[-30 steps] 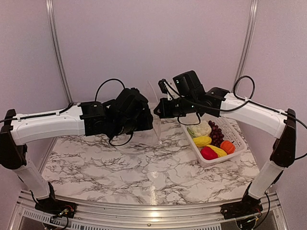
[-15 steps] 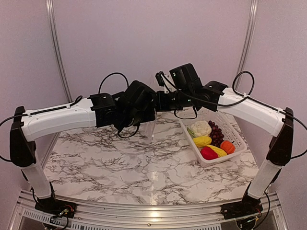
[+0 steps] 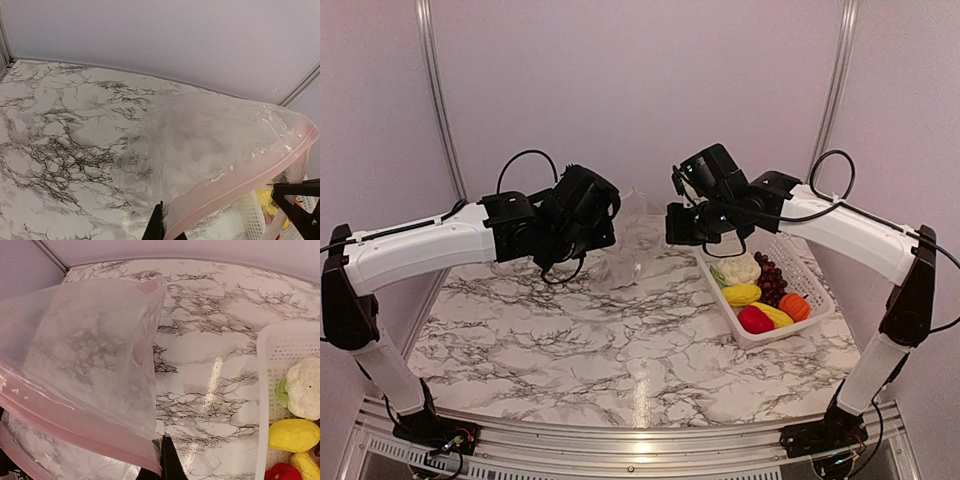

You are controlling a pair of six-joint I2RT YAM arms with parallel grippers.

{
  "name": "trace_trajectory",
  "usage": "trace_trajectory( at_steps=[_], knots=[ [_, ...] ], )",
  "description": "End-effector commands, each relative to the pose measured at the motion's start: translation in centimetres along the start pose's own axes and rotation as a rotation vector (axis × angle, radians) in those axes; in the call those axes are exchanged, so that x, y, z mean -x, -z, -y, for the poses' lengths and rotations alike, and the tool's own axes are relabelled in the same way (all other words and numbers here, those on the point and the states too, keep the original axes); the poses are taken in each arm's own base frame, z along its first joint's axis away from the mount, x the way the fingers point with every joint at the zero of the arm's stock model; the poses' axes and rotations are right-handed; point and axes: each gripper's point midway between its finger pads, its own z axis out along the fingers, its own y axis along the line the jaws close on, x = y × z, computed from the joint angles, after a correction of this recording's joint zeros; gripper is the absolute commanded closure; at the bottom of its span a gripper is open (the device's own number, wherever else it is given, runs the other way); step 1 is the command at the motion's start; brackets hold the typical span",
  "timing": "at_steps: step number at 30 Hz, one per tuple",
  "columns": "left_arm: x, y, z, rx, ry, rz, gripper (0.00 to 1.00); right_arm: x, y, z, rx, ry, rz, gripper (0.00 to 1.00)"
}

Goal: Place the food in the zip-top bag and seal the zipper
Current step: Open the zipper food storage bag at the center of the board.

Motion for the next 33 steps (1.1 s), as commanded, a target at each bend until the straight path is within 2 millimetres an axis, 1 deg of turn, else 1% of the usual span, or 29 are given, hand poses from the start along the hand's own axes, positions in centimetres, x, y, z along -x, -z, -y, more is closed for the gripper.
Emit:
trace_trajectory(
  at_steps=[1,3,5,7,9,11,13,17,20,23,25,27,30,33],
  knots=[
    [0.4,1.4,-1.0,-0.008,0.024,0.000,1.00,1.8,2.4,2.0,-0.076,-0.048,0.061,1.00],
    [0.2,1.5,-1.4,0.001,0.022,-0.009,1.00,2.3,2.7,1.7,-0.068,-0.045,0.075,1.00],
    [-0.2,1.5,-1.4,-0.005,0.017,-0.026,1.00,2.6,2.9,1.1,-0.033,-0.042,0.083,1.00],
    [-0.5,1.5,-1.0,-0.026,0.005,-0.050,1.00,2.8,2.8,-0.2,0.038,-0.022,0.091,1.00],
    [-1.1,1.4,-0.3,-0.055,-0.003,-0.080,1.00,2.6,2.6,-1.7,0.127,-0.003,0.081,0.96],
    [-1.6,1.4,0.8,-0.107,-0.013,-0.115,1.00,2.1,2.7,-3.8,0.246,0.019,0.057,0.90],
    [-1.8,1.5,1.3,-0.125,-0.014,-0.130,1.00,2.1,3.0,-5.1,0.311,0.037,0.052,0.85],
    [-1.5,1.8,1.1,-0.116,-0.014,-0.134,1.00,2.6,4.1,-6.5,0.379,0.065,0.057,0.76],
    [-0.9,2.2,0.7,-0.099,-0.035,-0.124,1.00,3.1,4.9,-7.1,0.411,0.081,0.059,0.70],
    [0.1,2.9,-0.1,-0.080,-0.081,-0.119,1.00,3.9,6.6,-7.6,0.478,0.092,0.066,0.63],
    [1.1,3.6,-1.4,-0.051,-0.119,-0.117,1.00,4.6,7.5,-6.8,0.478,0.086,0.081,0.59],
    [2.6,4.8,-3.7,-0.007,-0.157,-0.116,1.00,5.2,8.2,-5.0,0.434,0.089,0.111,0.55],
    [4.9,6.8,-7.2,0.054,-0.212,-0.109,1.00,5.4,7.9,-0.2,0.299,0.066,0.123,0.54],
    [6.6,9.0,-10.4,0.122,-0.289,-0.102,1.00,4.7,7.5,4.8,0.169,0.009,0.101,0.55]
  ],
)
